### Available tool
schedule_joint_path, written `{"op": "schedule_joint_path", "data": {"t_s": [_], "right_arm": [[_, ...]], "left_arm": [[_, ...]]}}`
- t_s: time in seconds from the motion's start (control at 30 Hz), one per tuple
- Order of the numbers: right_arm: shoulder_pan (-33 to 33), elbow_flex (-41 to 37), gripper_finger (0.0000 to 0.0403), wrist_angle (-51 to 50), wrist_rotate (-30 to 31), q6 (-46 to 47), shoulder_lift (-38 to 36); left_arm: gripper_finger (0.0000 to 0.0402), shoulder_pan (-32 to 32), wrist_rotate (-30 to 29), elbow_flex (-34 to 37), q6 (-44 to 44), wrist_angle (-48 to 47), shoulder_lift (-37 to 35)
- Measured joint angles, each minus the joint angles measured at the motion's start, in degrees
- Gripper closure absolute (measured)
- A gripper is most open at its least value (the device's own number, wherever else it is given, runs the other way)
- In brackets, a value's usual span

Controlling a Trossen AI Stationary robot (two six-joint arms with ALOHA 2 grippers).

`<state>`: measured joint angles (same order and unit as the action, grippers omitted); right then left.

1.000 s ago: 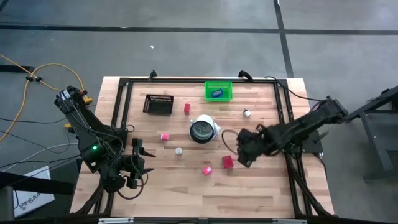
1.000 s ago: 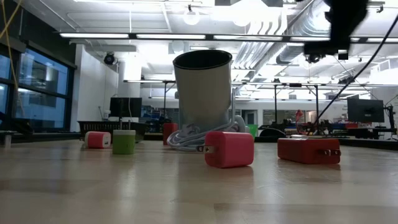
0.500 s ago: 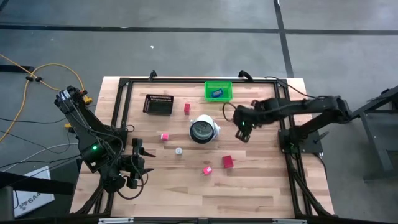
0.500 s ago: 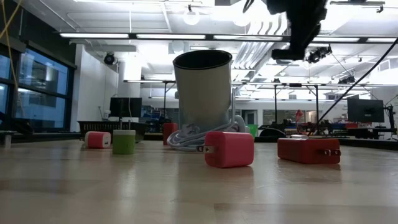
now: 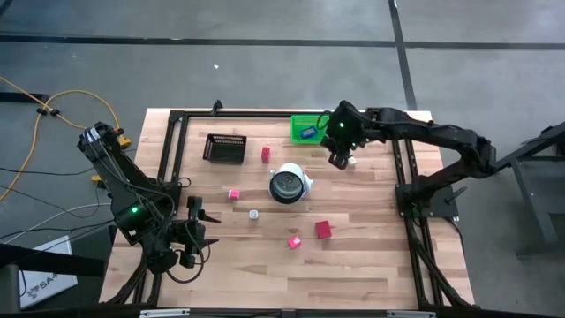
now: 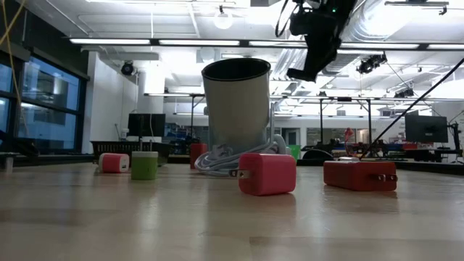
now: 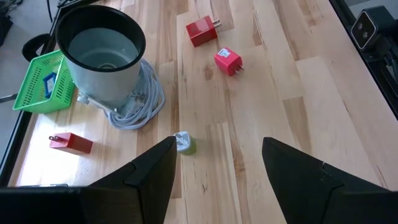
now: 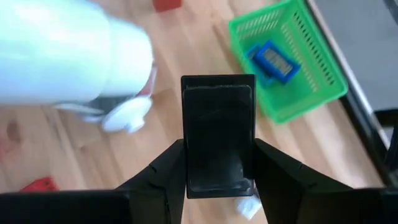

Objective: Pick & Place Office items
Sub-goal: Put the black digital timer into the green bin

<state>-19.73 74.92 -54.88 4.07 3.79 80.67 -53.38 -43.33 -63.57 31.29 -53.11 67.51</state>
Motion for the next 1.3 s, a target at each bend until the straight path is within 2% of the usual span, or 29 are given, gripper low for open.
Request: {"op": "schedule_joint_path", "data": {"t_s": [0.23, 0.53, 0.8, 1.0, 1.3], "right_arm": [[-5.84, 0.01, 0.0257, 7.12, -3.94, -8.14, 3.38], [-10.86, -0.01, 0.0257, 13.74, -5.78, -18.51, 11.11], [-16.84, 5.36, 0.0256, 13.72, -12.0, -24.32, 16.92], [-18.63, 9.41, 0.0256, 13.2, -12.01, -27.47, 22.34], [-20.08, 9.94, 0.0256, 13.06, -12.03, -29.79, 28.67]], "left_arm": [[0.0174, -0.01, 0.02, 0.0, 0.0, -0.01, 0.0], [0.0174, 0.01, 0.02, 0.0, 0.0, -0.01, 0.0], [0.0174, 0.01, 0.01, 0.0, 0.0, 0.0, 0.0], [0.0174, 0.01, 0.01, 0.0, 0.0, 0.01, 0.0], [0.0174, -0.01, 0.0, 0.0, 0.0, 0.01, 0.0]]}}
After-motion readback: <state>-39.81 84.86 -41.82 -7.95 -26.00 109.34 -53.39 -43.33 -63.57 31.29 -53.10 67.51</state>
